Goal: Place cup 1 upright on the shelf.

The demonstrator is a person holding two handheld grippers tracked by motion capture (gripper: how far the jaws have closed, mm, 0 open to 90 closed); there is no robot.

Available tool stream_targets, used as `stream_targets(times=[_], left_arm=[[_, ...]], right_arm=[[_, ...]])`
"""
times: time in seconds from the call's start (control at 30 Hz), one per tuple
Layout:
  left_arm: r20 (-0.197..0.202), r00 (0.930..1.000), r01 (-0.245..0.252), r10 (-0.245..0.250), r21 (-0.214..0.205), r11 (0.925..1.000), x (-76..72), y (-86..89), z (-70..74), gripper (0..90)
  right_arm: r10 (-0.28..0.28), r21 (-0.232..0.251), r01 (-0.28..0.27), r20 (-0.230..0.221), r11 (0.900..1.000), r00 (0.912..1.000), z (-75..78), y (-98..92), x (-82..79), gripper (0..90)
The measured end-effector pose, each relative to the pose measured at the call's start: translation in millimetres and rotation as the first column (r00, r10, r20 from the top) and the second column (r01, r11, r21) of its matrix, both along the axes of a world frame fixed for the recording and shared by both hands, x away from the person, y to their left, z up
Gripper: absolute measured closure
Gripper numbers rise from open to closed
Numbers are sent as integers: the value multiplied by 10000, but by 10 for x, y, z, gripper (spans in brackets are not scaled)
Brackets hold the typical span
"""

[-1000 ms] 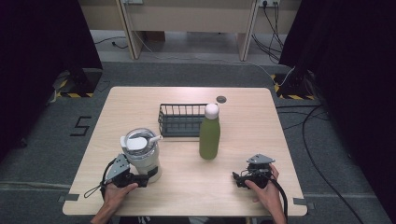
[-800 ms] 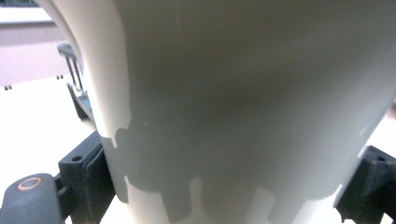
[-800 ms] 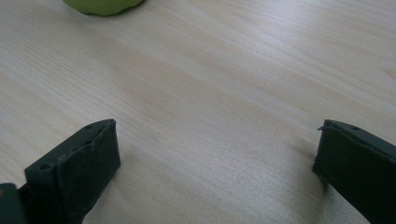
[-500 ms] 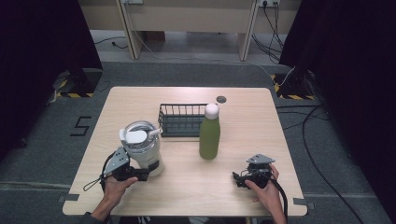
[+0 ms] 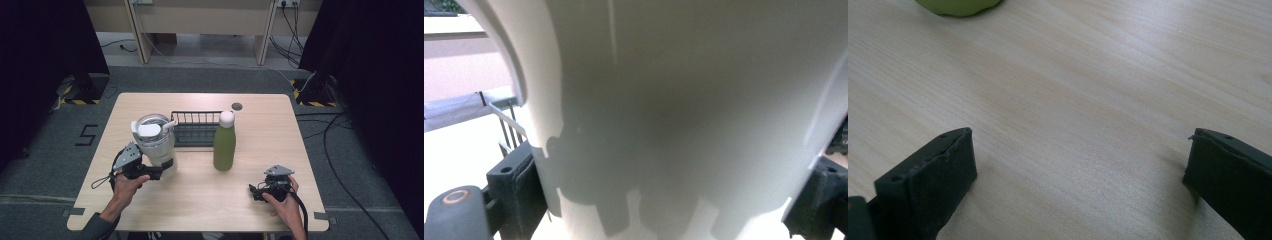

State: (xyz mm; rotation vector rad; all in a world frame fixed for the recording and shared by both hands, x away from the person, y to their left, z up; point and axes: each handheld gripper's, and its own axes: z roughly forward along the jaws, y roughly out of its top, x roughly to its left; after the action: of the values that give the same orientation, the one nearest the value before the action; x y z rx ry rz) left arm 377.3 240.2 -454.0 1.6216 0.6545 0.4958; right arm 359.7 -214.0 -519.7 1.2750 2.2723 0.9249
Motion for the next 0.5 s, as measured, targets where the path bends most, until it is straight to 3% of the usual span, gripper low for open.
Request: stream_targets(times=[0.13,0.23,0.5], left_arm=[[-48,10000,45,-45,-126,9999,72,4,97,105],[106,9999,-48,48,63,10000,126,-3,181,105],[14,9998,-179,179,144,9997,296,-10,395,105]], right_arm=[[4,1,-4,0,10000,10000,0,0,1,3],[3,1,-3,-2,10000,10000,0,0,1,3],[-19,9,19,-18,10000,10000,0,1,0,4]])
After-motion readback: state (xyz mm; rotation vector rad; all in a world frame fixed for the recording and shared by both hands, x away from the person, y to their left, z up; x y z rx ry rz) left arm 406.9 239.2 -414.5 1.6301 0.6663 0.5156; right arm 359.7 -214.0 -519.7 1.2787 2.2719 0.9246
